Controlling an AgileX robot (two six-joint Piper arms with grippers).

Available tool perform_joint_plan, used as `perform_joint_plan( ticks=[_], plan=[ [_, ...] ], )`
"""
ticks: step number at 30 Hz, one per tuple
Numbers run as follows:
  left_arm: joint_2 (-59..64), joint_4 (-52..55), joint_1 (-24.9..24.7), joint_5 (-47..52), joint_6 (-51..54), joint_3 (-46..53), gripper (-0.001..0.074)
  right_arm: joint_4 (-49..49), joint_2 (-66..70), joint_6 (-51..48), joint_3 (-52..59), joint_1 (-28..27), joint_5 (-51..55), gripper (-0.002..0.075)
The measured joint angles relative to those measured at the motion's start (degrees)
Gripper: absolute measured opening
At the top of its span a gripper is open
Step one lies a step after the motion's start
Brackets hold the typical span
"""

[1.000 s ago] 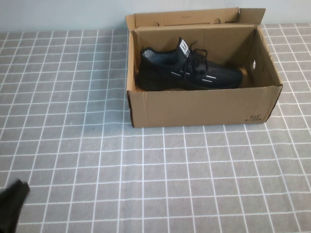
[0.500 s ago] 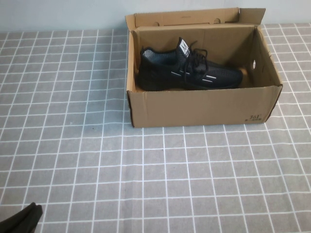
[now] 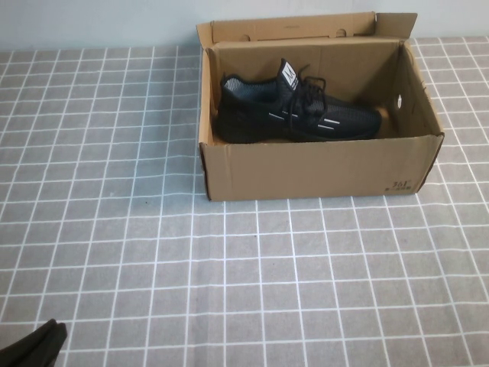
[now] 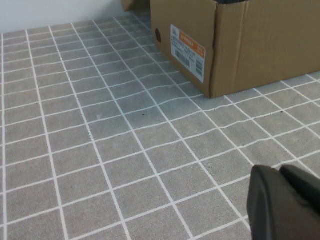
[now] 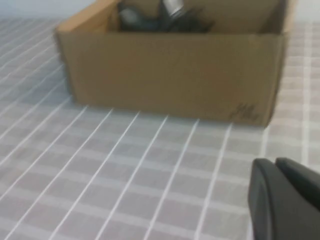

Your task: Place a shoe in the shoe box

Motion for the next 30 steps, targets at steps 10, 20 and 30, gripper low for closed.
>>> perform_joint_plan(
  ticks=[10,20,30],
  plan=[
    [0.0,0.0,0.0,0.0,-0.09,0.0,-0.0001,-0.67,-4.83,1.93,5.04,-13.08,-11.19,-0.0017],
    [0.0,0.0,0.0,0.0,-0.09,0.0,-0.0001,0.83,-4.83,1.93,5.04,-13.07,-9.45,-0.0016],
    [0.0,0.0,0.0,0.0,-0.09,0.0,-0.0001,14.87,-4.83,-17.53,5.04,-13.41,-3.16,-0.0016]
  ],
)
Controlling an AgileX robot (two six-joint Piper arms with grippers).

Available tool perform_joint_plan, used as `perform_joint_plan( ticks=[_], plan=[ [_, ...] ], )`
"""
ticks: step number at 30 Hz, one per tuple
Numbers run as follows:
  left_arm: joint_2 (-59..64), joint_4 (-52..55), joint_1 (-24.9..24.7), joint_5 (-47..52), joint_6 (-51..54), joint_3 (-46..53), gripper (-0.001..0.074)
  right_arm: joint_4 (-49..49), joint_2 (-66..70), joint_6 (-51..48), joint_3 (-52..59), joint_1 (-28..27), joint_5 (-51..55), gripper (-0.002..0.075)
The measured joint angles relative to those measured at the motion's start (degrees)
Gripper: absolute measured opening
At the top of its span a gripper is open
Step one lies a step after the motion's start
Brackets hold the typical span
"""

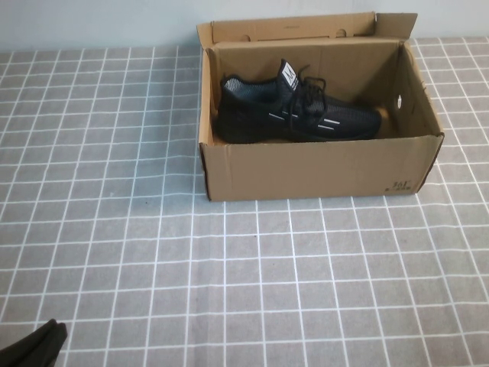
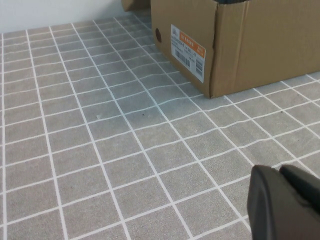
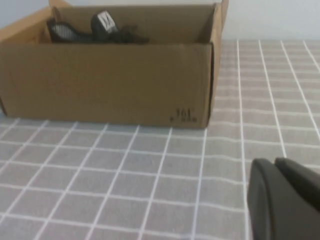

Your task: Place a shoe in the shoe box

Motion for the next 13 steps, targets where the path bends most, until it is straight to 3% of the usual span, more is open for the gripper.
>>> perform_joint_plan(
  ticks=[6,13],
  plan=[
    [0.0,0.0,0.0,0.0,0.0,0.0,-0.0001,0.38,0.0,-1.14,0.09,-3.32,6.77,-0.0016],
    [0.0,0.0,0.0,0.0,0.0,0.0,-0.0001,1.23,0.0,-1.24,0.09,-3.53,7.29,-0.0016]
  ],
)
